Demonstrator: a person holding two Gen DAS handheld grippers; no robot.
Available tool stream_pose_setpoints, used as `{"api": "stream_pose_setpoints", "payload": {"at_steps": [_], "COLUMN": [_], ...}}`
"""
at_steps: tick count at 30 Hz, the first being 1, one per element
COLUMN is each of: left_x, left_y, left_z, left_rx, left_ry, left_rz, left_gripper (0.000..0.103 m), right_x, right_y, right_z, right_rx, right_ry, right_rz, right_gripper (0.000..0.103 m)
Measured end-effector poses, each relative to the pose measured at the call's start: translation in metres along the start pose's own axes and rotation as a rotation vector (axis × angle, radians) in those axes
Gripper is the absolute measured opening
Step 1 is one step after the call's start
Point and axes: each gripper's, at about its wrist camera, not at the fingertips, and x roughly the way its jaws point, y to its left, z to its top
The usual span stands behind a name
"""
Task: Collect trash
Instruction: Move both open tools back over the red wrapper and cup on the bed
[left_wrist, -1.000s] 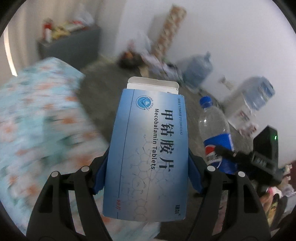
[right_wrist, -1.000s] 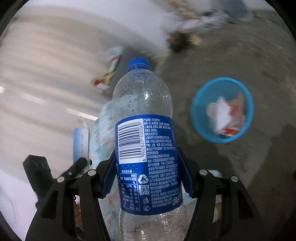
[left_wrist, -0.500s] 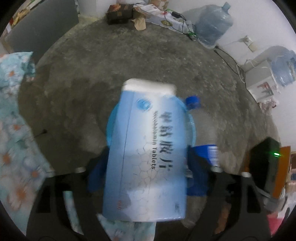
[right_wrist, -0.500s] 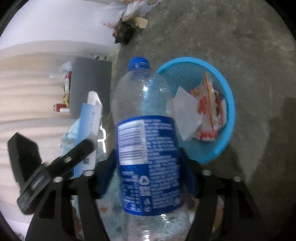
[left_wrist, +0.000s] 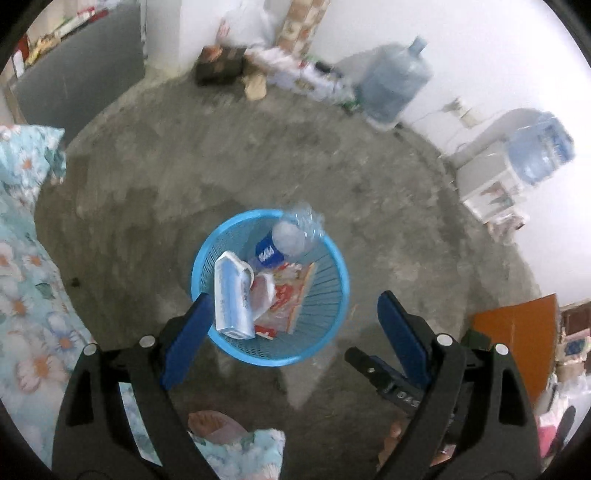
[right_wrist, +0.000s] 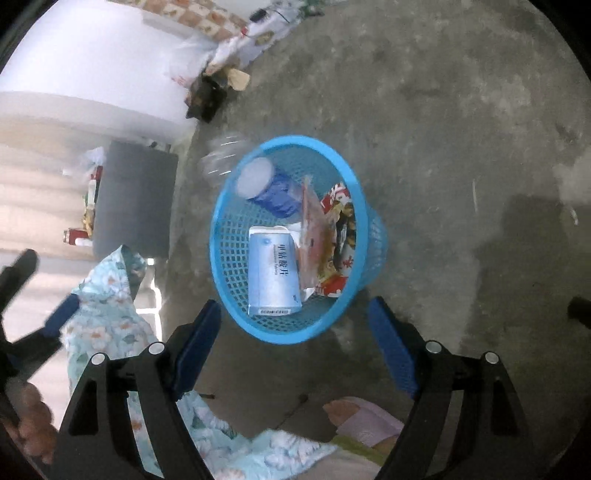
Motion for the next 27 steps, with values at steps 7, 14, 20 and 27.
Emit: {"api": "stream_pose_setpoints", "payload": {"at_steps": [7, 14, 20, 27], "left_x": [-0.103, -0.217, -0.315, -0.4], "left_y": [0.005, 0.05, 0.11, 0.192], "left_z": [-0.036, -0.101, -0.18, -0.281], "left_rx": [0.002, -0.059, -0.18, -0.418], "left_ry": [-0.131, -0.269, -0.403, -0.512], "left_rz": [-0.029, 0.051, 0.218, 0.417], "left_gripper": [0.085, 0.085, 0.085, 0.085], "right_x": [-0.052, -0.08, -0.101, -0.109], "right_y": [0.056, 0.118, 0.162, 0.232], "right_z": [-0.013, -0.043, -0.077, -0.139], "right_rx": [-0.156, -0.323, -0.427, -0.596], "right_ry": [-0.081, -0.027, 0.023, 0.149], "right_rz": [0.014, 0.086, 0.17, 0.295], "right_gripper": [0.08, 0.082, 0.083, 0.084]}}
